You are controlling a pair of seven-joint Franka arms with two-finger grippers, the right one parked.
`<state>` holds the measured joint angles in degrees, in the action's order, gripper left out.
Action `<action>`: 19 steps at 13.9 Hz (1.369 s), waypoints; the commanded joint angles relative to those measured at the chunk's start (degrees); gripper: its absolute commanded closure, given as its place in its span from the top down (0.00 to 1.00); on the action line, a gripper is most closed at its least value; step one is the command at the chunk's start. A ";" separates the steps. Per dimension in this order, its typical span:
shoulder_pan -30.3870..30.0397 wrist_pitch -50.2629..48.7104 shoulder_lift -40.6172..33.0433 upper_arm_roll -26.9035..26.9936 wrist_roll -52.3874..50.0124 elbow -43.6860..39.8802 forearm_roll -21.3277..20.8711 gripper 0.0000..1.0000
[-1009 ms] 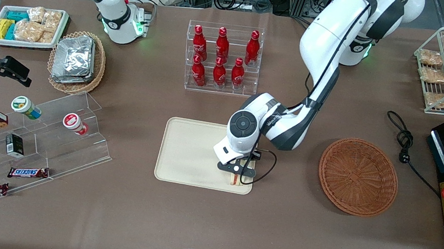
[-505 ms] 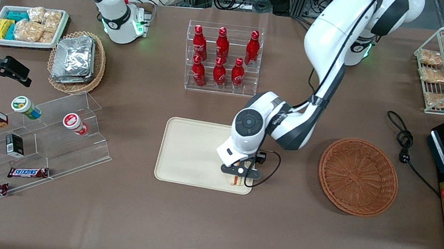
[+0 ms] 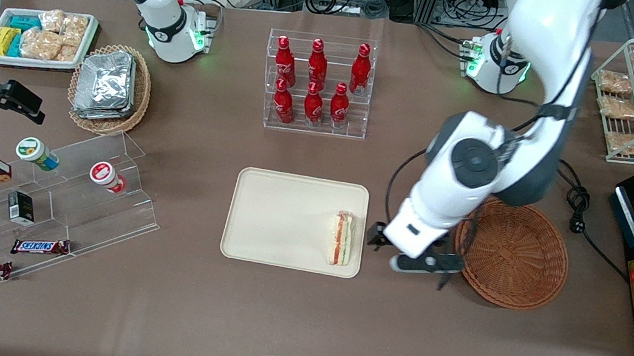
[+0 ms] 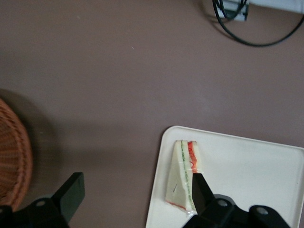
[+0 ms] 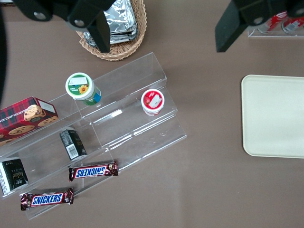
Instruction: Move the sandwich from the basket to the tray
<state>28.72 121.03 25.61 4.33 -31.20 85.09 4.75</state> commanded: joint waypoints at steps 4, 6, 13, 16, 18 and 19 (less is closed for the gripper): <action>-8.84 -7.89 -13.03 -0.38 10.44 8.42 0.34 1.00; -13.05 -11.94 -15.32 -0.64 15.79 8.60 -0.96 1.00; -29.41 -13.71 -23.84 -12.14 24.87 17.10 -4.23 1.00; -33.02 -13.63 -29.56 -17.24 24.87 23.62 -4.14 1.00; -33.64 -14.41 -30.62 -17.34 24.96 23.19 -3.88 1.00; -33.82 -16.33 -30.53 -17.25 24.96 21.97 -3.79 1.00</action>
<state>-3.09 106.72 -2.40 -12.04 -6.58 106.42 1.25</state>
